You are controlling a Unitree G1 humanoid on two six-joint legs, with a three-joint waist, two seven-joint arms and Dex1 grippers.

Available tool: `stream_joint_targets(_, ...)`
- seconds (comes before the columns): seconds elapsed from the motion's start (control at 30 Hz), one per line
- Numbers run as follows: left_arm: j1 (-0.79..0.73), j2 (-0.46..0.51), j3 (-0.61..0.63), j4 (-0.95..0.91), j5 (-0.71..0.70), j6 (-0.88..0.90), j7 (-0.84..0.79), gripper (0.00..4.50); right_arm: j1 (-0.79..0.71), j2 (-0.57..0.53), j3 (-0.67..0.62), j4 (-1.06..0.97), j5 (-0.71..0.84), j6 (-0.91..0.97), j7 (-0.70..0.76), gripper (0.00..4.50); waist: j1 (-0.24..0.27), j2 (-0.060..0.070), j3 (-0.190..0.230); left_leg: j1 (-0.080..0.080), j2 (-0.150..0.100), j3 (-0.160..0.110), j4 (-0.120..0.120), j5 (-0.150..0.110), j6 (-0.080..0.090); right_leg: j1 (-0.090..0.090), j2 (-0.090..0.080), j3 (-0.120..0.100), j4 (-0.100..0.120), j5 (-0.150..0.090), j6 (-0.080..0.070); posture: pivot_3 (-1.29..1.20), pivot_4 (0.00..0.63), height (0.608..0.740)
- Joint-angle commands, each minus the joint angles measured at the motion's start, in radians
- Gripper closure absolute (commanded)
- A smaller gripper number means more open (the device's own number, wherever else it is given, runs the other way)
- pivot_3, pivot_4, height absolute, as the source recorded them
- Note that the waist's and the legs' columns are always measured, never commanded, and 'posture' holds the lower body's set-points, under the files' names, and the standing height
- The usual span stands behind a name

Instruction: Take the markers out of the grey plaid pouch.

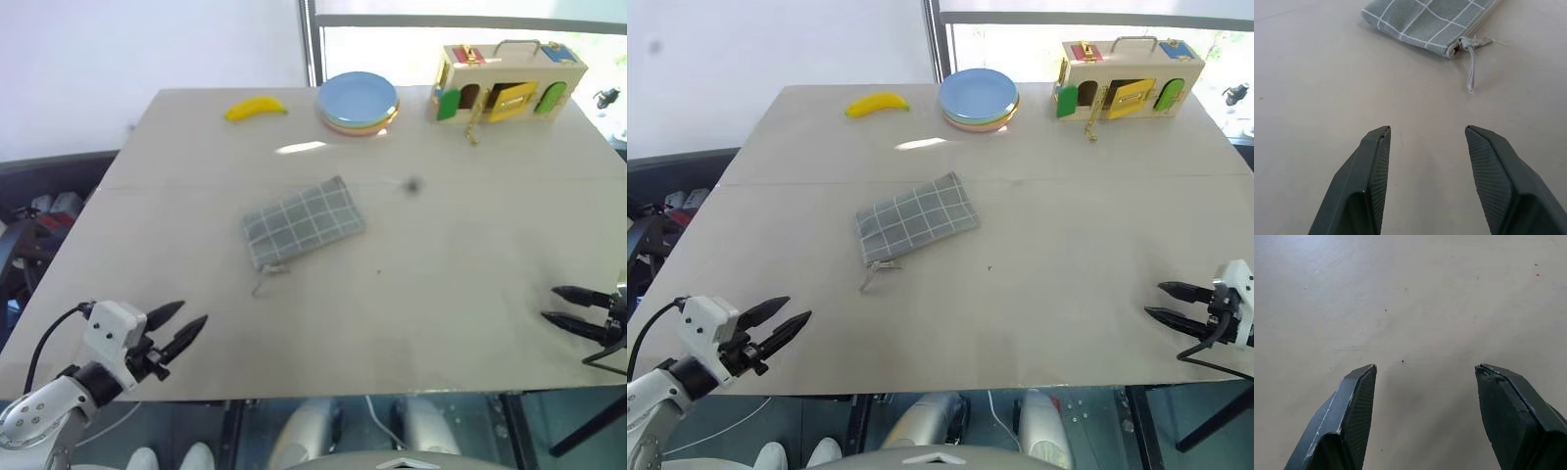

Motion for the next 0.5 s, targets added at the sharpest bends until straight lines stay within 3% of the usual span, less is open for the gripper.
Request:
stream_joint_targets(0.03,0.005,-0.012,0.003,-0.022,-0.021,-0.001,-0.003,2.03,0.008,-0.011,-0.040,-0.047,0.028,0.012,0.002,1.23,0.000,0.000,0.000,0.000,0.000,0.000,0.000,0.000,0.000,0.000,0.000,0.000,0.000,0.000,0.000,0.00,0.150,0.740)
stream_joint_targets(0.5,-0.017,-0.031,-0.020,-0.017,-0.010,0.005,0.016,2.03,0.029,-0.010,-0.060,-0.116,0.046,0.065,-0.017,1.23,0.000,0.000,0.000,0.000,0.000,0.000,0.000,0.000,0.000,0.000,0.000,0.000,0.000,0.000,0.000,0.00,0.150,0.740)
